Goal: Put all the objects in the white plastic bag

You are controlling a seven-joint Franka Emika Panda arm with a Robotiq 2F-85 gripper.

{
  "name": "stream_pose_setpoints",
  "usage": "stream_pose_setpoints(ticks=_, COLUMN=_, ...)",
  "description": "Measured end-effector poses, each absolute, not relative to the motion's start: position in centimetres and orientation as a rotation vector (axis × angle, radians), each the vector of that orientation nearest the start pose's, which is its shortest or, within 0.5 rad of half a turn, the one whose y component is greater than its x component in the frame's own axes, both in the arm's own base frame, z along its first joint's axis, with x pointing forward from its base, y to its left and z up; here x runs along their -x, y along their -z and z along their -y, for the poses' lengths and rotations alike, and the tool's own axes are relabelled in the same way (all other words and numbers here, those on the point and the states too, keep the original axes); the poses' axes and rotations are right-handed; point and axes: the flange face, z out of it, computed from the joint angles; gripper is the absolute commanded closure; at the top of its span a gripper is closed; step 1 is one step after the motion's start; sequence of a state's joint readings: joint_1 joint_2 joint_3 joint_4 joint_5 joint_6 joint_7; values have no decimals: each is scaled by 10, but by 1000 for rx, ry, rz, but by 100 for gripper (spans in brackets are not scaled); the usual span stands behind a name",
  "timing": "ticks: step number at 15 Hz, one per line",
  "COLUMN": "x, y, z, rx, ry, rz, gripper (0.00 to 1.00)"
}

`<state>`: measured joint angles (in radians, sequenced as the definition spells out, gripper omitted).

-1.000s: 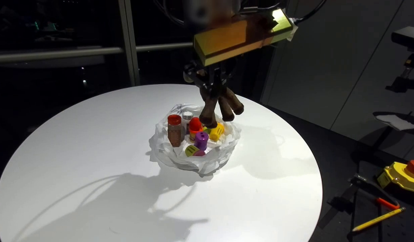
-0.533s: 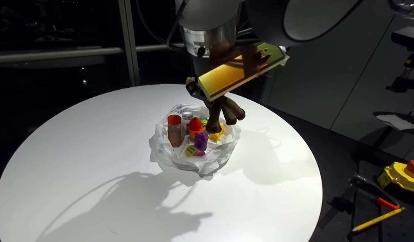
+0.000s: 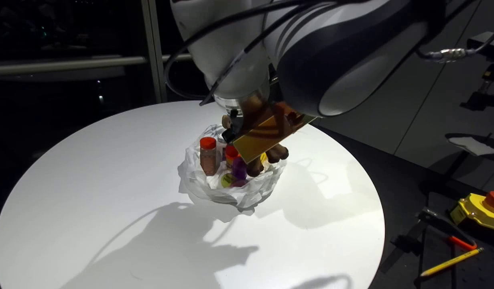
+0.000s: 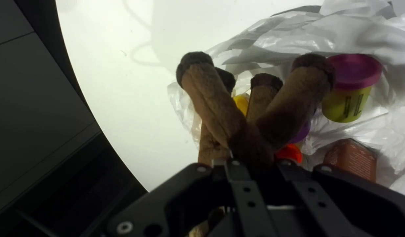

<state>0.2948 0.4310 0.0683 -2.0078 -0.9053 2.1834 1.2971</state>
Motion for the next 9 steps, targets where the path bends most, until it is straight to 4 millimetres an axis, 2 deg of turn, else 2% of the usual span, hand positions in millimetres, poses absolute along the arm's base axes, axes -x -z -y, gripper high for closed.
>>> stream_pose_setpoints(ticks=3, x=-563, y=-209, z=-186, rx=-2464, ry=-404, rz=355, gripper=88)
stream_pose_setpoints(ticks=4, x=-565, y=-203, z=-188, rx=-2459, ry=-396, rz=349, gripper=60)
stream_pose_setpoints(ticks=6, x=-566, y=-192, z=-194, rx=-2451, ry=-383, rz=335, gripper=53)
stream_pose_setpoints(ticks=9, x=-568, y=-182, z=-207, rx=-2448, ry=-378, rz=314, gripper=30)
